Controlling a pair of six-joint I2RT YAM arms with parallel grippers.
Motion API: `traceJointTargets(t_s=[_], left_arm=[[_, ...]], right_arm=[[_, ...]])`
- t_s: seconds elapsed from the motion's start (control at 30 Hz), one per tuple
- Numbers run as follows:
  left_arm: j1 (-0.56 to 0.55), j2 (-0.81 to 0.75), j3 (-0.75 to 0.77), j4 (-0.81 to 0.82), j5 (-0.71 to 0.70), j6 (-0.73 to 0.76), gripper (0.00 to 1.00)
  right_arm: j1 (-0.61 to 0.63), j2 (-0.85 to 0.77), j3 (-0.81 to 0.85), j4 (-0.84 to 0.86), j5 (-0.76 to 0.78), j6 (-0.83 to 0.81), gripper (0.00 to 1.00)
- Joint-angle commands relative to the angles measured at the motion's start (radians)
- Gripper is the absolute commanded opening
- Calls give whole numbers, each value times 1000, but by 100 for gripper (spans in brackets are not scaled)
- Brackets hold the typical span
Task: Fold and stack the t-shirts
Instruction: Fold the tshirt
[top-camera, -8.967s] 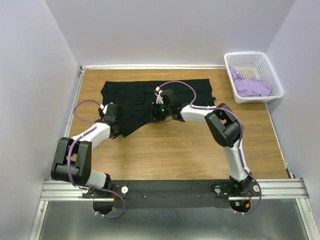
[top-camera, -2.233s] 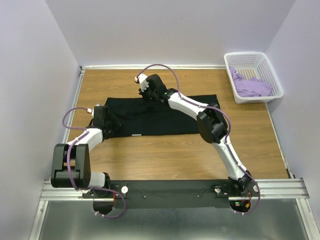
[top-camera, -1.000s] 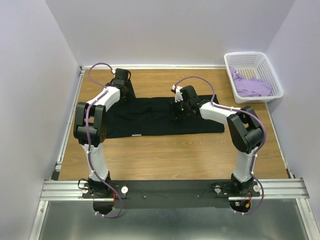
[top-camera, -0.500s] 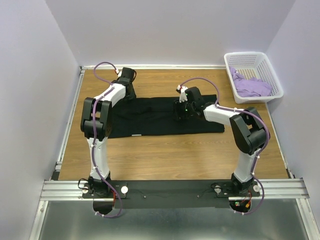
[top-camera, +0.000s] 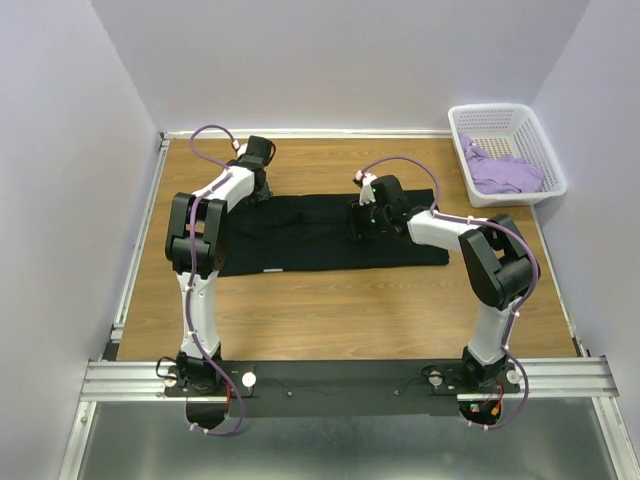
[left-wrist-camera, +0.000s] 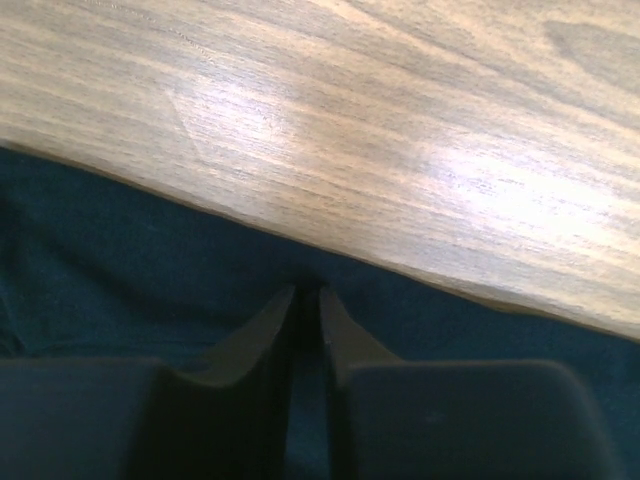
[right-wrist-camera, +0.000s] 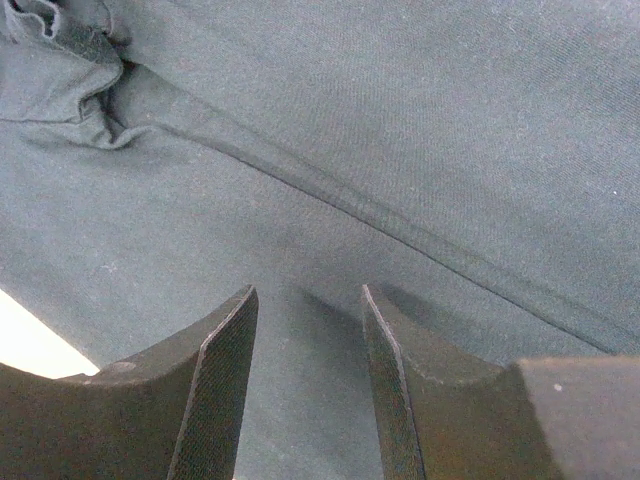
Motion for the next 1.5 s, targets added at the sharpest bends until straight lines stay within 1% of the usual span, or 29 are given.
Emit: traceJointTargets(t_s=[0.0,0.03,0.07,0.3,0.87,1.03,1.2,1.27,1.33,1.4,1.43,1.47], left_arm=[[-10,12,19,-18,-48,-3,15],[-12,9,21,-20,-52,-3,11],[-12,6,21,-21,-57,-3,10],[-24,-28,32,-32,-118,1,8],[-45,-102,55,-3,-204,17,8],[-45,-82,58,-3,-212,15,9],[-45,-62,33,2,-229,-17,10],[-45,-57,33,2,-229,-31,12],[-45,-48,35,0,-230,-34,19],[-45,-44,39,2,-230,-36,30],[-45,-47,41,3,-229,-36,41],[-45,-51,41,5,-227,-36,47]], right_arm=[[-8,5,-22,31,-5,10,54],[-8,8,-22,33,-5,10,54],[-8,11,-25,33,-4,13,54],[-8,22,-31,37,-10,14,54],[-10,28,-30,40,-18,14,54],[-10,32,-28,42,-24,19,54],[-10,29,-27,42,-30,19,54],[-10,28,-27,40,-31,17,54],[-10,25,-27,40,-34,16,54],[-10,17,-27,40,-31,14,54],[-10,13,-25,39,-28,16,54],[-10,8,-23,40,-25,19,54]])
